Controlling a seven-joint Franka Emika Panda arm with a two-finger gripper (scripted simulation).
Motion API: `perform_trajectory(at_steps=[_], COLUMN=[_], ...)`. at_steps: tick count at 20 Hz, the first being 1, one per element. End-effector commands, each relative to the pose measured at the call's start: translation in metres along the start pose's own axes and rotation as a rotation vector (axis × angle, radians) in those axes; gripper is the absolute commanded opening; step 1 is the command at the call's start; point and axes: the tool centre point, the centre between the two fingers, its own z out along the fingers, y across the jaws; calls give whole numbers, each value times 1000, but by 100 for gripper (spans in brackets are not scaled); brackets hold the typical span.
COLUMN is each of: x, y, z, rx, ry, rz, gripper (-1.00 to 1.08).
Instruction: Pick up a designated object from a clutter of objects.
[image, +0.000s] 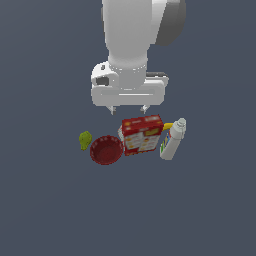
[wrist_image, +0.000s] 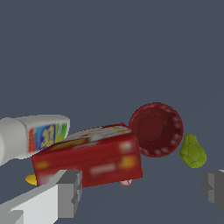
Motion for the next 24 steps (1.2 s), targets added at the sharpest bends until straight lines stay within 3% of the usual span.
perform_trajectory(at_steps=[1,8,15,24], x=[0,11,12,14], y=[0,-2,2,45], z=[0,-22,-19,27], rx=[0,9,11,21], ry=[0,60,61,53], rz=[0,-8,0,87], gripper=[100,100,100,100])
